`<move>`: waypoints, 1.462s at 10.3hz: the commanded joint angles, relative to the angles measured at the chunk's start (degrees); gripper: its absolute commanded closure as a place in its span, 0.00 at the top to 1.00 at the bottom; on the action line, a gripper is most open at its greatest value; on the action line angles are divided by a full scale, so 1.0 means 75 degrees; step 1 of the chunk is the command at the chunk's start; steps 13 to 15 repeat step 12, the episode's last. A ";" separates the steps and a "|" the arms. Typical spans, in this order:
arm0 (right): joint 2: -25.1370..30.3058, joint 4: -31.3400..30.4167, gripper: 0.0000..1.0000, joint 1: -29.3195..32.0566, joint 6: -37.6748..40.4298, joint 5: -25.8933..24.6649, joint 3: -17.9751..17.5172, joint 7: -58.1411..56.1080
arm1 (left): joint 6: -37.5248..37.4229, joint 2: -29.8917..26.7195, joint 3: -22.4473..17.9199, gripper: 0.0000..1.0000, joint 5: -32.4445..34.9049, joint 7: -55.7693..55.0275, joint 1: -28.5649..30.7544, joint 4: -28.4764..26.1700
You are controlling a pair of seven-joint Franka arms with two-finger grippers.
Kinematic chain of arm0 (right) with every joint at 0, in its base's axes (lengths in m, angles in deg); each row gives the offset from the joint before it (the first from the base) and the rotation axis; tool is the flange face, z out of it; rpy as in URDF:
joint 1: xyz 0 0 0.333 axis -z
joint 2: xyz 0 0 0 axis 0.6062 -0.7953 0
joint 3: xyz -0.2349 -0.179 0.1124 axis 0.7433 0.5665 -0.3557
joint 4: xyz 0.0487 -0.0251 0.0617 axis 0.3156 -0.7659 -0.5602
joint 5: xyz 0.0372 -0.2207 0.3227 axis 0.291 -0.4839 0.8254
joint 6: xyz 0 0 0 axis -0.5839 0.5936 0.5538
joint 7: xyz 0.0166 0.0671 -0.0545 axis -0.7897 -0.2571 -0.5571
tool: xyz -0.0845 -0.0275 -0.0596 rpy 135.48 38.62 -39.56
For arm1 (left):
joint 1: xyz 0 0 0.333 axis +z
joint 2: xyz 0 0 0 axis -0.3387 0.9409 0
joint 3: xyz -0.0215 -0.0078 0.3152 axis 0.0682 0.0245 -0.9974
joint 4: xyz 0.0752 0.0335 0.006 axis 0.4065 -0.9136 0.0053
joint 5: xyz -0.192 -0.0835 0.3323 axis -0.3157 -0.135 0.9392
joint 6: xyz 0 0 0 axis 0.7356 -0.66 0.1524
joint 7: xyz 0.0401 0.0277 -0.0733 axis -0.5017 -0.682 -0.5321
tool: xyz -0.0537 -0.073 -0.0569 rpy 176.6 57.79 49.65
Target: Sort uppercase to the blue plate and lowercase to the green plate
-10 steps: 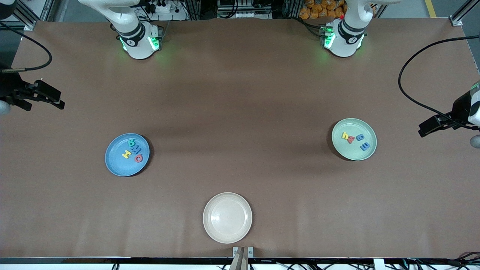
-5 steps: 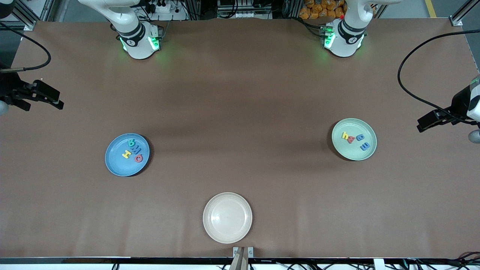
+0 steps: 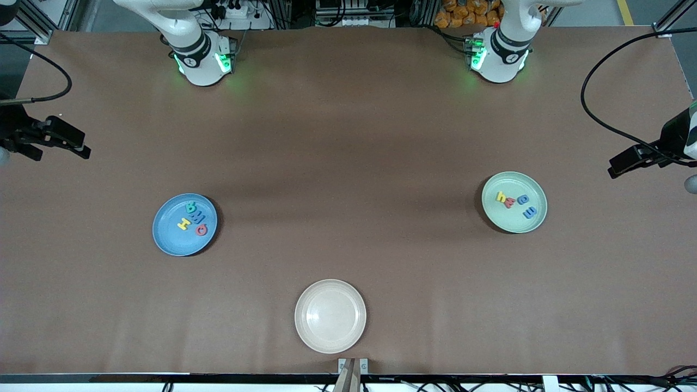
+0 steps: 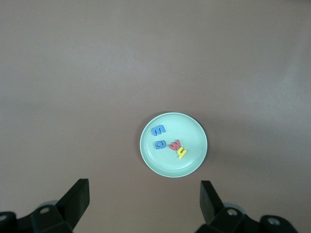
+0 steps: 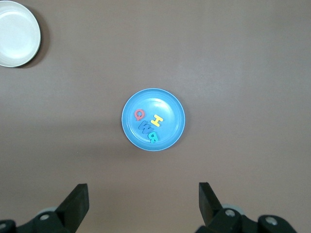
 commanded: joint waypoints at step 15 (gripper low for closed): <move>0.0012 0.0128 1.00 0.0043 0.0261 -0.0006 -0.0059 0.0132 | -0.0002 -0.0499 0.0082 1.00 -0.0958 0.0105 -0.0067 -0.1137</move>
